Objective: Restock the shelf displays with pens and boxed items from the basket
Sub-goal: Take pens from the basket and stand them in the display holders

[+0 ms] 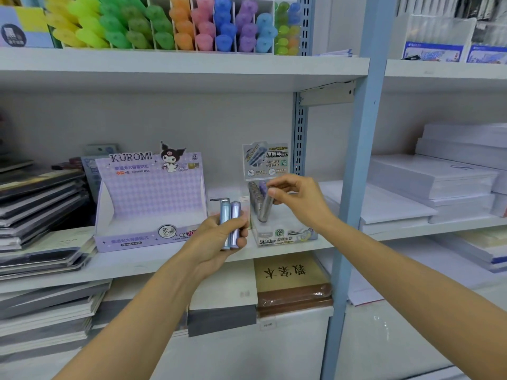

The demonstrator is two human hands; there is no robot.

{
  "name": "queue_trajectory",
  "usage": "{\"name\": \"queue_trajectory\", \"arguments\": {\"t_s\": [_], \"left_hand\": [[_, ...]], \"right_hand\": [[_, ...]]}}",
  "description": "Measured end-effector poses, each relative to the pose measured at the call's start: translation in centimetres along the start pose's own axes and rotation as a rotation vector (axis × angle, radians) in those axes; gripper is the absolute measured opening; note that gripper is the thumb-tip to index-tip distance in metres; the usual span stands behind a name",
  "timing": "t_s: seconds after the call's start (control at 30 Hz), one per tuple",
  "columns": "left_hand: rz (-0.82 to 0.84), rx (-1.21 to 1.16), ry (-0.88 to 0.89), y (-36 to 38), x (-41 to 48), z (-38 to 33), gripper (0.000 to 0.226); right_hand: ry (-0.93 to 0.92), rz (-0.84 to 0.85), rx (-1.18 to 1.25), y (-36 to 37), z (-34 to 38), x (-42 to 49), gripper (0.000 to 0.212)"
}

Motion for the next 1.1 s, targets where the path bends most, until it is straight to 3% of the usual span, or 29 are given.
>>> {"name": "queue_trajectory", "arguments": {"t_s": [0.27, 0.47, 0.67, 0.8, 0.97, 1.1], "left_hand": [[0.045, 0.019, 0.045, -0.2, 0.0, -0.4, 0.011], [0.066, 0.042, 0.065, 0.0, -0.3, -0.1, 0.018], [0.098, 0.142, 0.108, 0.6, -0.7, -0.1, 0.019], [0.146, 0.301, 0.151, 1.0, -1.1, 0.2, 0.030], [0.201, 0.360, 0.175, 2.0, -1.8, 0.3, 0.024], [0.139, 0.301, 0.161, 1.3, -1.7, -0.2, 0.029]], "right_hand": [[-0.099, 0.136, -0.206, 1.3, 0.1, 0.3, 0.012], [-0.085, 0.061, -0.157, 1.0, -0.5, -0.5, 0.017], [-0.176, 0.076, -0.297, 1.4, -0.4, -1.2, 0.015], [0.004, 0.105, -0.053, 1.2, 0.3, -0.7, 0.018], [0.096, 0.486, 0.090, 4.2, 1.5, -2.4, 0.020], [0.132, 0.377, 0.174, 3.1, 1.4, -1.7, 0.017]]}}
Point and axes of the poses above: each hand's wrist, its own x-axis towards the middle knuckle, its own y-axis out of the palm, z = x × y, the point moved 10 cm from there along x, towards the middle knuckle, and after that the axes turned 15 degrees about -z, right-handed, at the moved point
